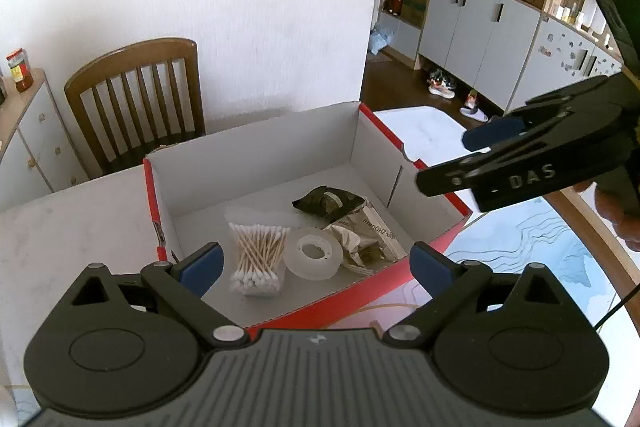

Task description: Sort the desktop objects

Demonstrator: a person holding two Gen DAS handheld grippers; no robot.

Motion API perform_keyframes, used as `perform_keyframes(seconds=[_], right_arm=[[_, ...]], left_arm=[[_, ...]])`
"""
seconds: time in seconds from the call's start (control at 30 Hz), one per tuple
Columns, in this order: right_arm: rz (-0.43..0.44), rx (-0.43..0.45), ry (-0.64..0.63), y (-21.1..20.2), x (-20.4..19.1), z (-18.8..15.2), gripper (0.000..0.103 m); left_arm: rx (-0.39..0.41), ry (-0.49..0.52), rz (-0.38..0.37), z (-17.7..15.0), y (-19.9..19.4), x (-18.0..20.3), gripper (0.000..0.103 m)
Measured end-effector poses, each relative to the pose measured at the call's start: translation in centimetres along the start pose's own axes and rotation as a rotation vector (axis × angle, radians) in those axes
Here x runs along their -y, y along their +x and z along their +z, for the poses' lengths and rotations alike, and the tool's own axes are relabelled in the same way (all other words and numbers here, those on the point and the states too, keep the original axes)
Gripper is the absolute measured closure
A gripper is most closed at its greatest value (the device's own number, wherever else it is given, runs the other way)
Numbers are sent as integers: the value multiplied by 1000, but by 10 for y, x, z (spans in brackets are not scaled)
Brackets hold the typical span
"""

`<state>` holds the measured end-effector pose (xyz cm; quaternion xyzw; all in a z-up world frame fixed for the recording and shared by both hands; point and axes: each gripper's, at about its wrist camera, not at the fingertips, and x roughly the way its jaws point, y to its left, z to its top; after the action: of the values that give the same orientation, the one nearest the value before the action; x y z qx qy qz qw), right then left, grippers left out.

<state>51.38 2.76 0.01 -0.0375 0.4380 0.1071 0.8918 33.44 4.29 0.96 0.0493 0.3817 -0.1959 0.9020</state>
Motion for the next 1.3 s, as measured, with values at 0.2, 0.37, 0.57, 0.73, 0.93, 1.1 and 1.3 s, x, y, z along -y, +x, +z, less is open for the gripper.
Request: perform_keyframes(seconds=[0.2,0.37,0.57,0.73,0.93,1.1,1.3], right_arm=[[-12,6,21,-18,3,-15,32],[-23,2,27,-32,1,-29,32],[-24,-3,31,-46,-4,-46,32],[-21,-21,40,-51,-7,-65,31],[-27,-64,65,-46,-9,-93,31],[-19,-87,87,-43,-12,-113,31],[-9,-117,90,-36,-20,-133,31]], left_arm=[[13,6,-7,-7,-12,1,0],[25,-1,-14,-16,-23,-1,0],[29,9,-34,-27,-30,1,0],[17,27,-53,-45,-32,7,0],[2,73,-73,-67,-35,20,0],[1,92,-93,-83,-38,29,0],[-10,115,-127,-106,-37,40,0]])
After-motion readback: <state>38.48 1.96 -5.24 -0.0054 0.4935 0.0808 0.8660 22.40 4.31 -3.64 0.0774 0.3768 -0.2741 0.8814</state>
